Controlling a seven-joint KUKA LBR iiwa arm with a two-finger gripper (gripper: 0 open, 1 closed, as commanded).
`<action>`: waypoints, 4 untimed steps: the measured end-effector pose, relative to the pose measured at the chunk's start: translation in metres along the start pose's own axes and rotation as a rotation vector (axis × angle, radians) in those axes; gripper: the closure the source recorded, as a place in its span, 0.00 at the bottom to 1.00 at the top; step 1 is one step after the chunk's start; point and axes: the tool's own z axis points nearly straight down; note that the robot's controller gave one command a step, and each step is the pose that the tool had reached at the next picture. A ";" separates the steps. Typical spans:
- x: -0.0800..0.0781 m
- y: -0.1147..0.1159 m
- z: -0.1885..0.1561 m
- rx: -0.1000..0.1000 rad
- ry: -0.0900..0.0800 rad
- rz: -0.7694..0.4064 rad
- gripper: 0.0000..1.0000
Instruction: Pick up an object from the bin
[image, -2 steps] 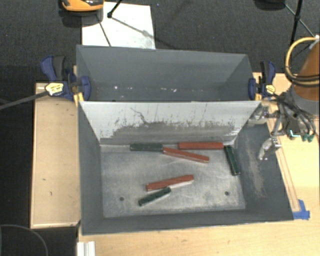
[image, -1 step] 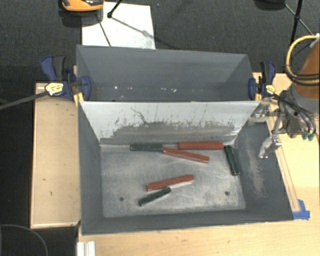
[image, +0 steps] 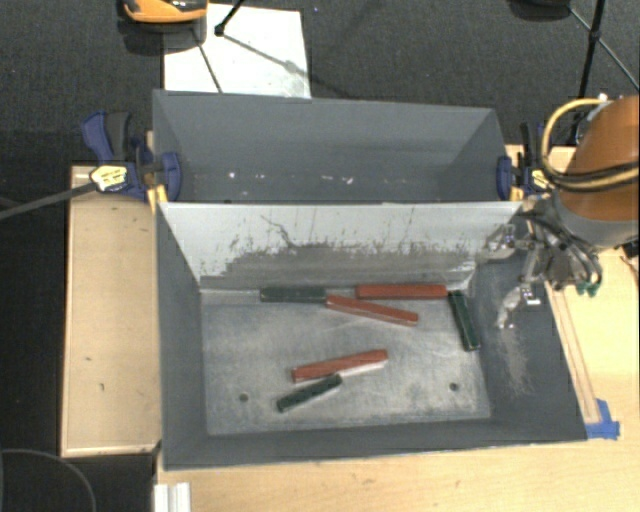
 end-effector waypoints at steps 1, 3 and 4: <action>0.026 0.037 0.057 -0.002 0.007 0.097 0.00; 0.029 0.144 0.120 -0.002 -0.006 0.062 1.00; 0.030 0.145 0.122 -0.002 -0.002 0.058 0.00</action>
Offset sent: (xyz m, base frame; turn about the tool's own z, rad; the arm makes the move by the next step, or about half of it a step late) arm 0.0030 0.1448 -0.0312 -0.0398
